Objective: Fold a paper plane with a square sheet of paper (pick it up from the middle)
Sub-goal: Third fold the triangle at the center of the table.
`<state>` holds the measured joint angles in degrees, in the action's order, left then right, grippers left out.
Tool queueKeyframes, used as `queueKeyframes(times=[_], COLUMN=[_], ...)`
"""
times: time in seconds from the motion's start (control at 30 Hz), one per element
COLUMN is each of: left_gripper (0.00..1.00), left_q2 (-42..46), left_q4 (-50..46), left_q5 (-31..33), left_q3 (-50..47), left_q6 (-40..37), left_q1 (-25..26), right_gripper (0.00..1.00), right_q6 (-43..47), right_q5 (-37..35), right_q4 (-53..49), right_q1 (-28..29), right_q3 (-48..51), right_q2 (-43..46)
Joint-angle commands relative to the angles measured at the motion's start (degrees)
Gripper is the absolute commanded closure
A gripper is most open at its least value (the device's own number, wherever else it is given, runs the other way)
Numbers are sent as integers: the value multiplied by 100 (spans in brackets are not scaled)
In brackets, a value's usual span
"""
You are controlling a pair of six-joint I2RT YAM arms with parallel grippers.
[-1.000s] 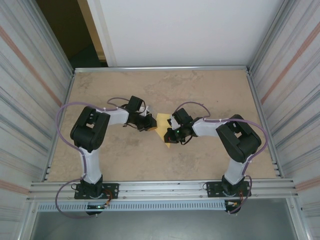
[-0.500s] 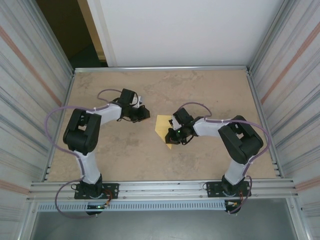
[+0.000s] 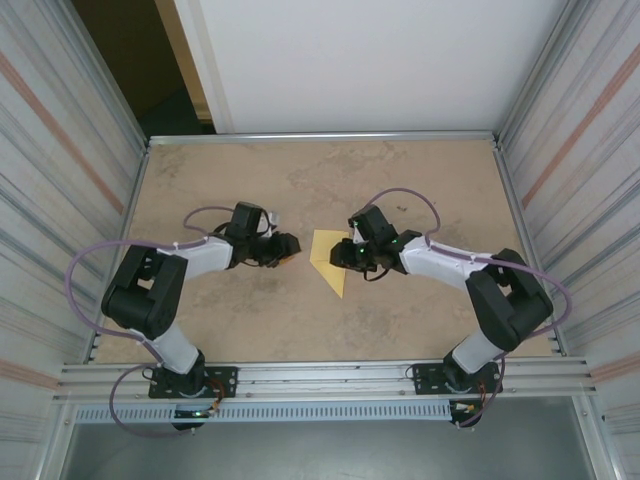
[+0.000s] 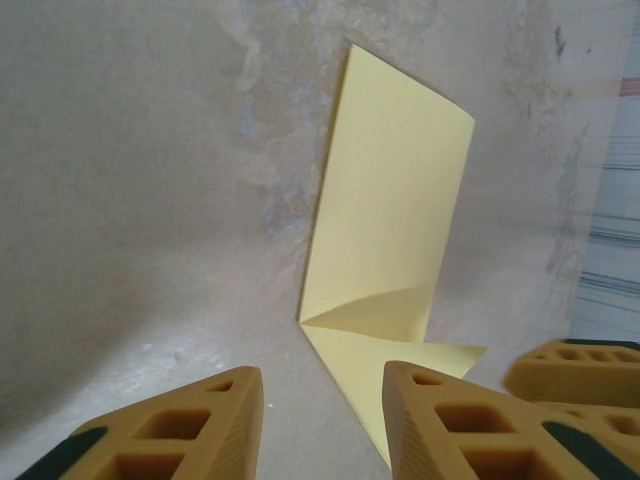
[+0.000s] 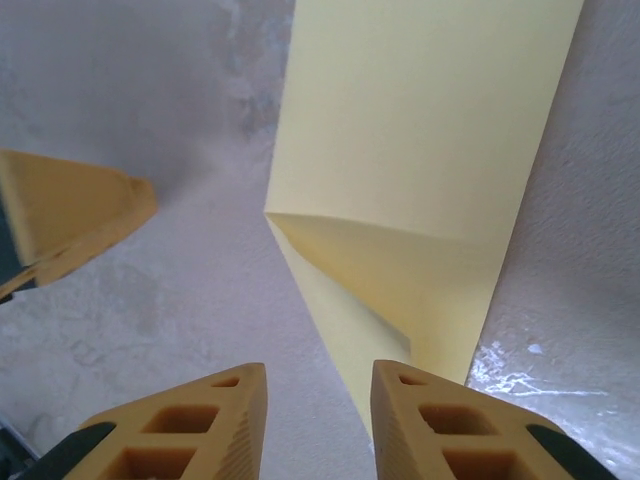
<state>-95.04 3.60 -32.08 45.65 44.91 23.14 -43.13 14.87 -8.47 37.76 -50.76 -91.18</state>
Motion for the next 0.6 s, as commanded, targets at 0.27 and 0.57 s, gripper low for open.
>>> queueKeyframes(times=[0.27, 0.57], left_gripper=[66, 74], left_q2=[-345, -689], left_q4=[450, 273], left_q5=[-307, -423], left_q3=[56, 314], left_q6=[430, 441], left_q1=[327, 458], right_gripper=[75, 84], right_q6=[-202, -264], right_q5=[-59, -56], right_q4=[-71, -153], right_q1=[5, -86], right_q3=[-289, -229], right_q2=[-877, -1153])
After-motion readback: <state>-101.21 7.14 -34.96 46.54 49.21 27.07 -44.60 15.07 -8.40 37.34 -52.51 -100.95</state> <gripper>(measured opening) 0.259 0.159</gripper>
